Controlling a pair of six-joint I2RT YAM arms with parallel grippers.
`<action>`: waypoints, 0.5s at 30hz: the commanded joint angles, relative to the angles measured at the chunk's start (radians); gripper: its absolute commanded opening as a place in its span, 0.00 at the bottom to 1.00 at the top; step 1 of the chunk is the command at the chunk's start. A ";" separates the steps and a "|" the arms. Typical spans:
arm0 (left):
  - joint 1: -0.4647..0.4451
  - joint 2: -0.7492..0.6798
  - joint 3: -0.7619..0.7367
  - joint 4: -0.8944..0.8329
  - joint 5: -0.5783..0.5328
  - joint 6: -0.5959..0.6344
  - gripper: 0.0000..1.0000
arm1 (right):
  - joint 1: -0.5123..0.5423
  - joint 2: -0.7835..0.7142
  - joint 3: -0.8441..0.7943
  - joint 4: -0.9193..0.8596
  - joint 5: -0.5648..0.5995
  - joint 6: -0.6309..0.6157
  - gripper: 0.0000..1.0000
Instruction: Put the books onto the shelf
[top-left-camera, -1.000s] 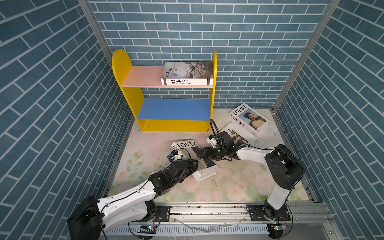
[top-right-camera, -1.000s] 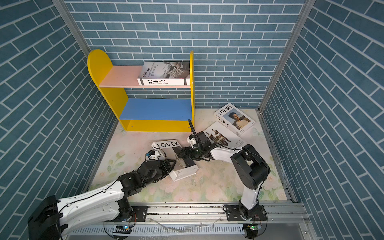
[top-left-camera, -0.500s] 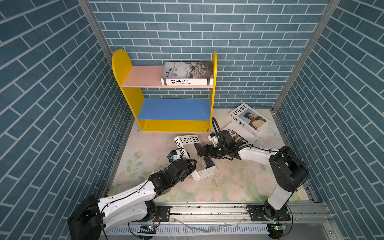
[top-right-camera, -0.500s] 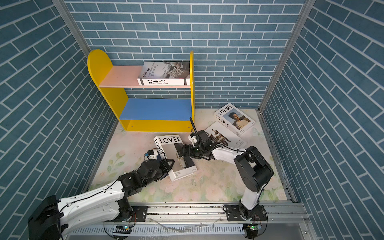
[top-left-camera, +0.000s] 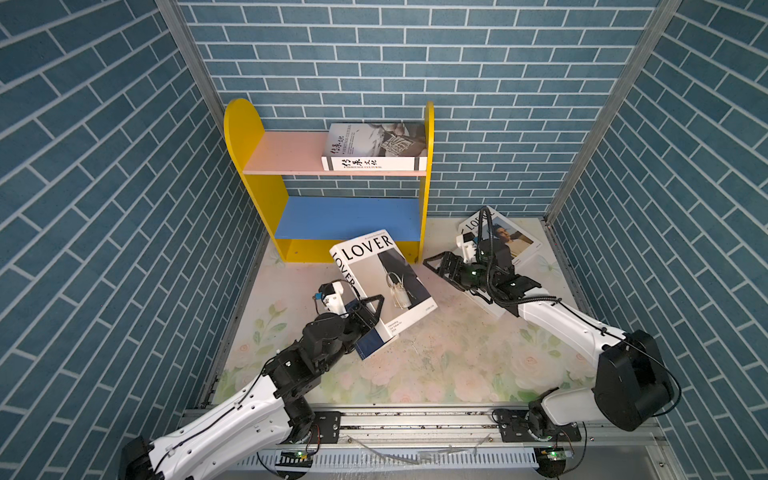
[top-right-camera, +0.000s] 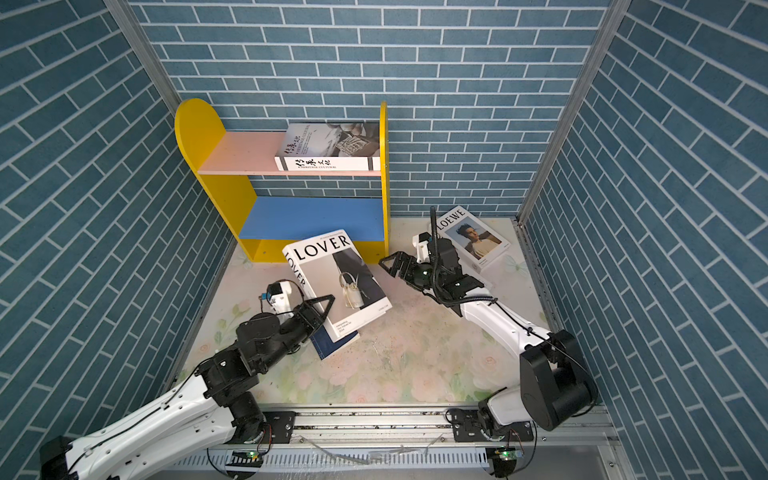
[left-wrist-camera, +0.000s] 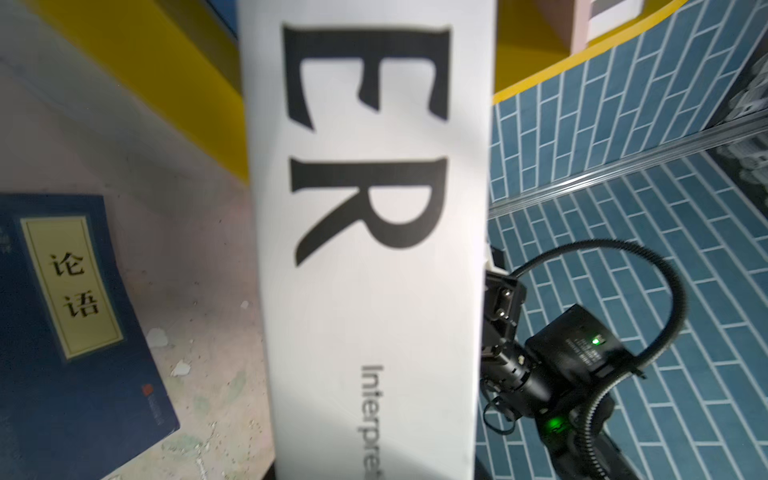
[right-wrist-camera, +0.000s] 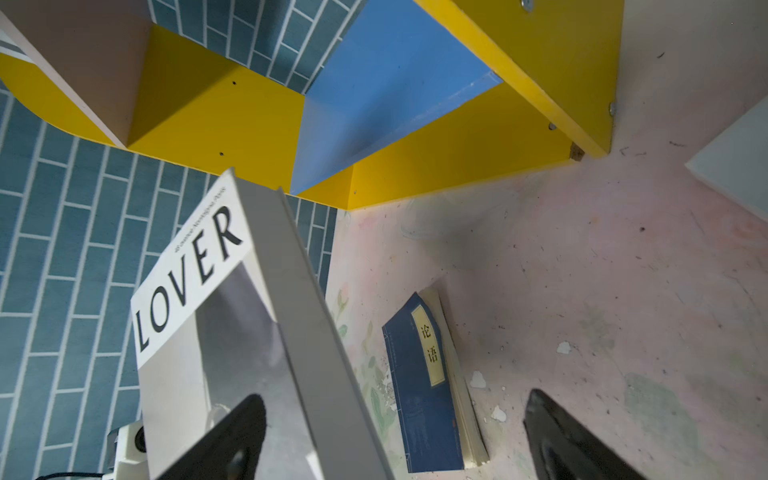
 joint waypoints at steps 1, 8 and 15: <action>0.053 -0.046 0.092 -0.040 -0.073 0.063 0.37 | 0.007 -0.042 -0.035 0.121 0.007 0.147 0.98; 0.178 0.010 0.130 0.063 -0.125 0.037 0.36 | 0.011 -0.045 -0.061 0.333 0.049 0.322 0.98; 0.249 0.143 0.143 0.181 -0.124 0.000 0.35 | 0.035 -0.019 -0.031 0.389 0.065 0.346 0.99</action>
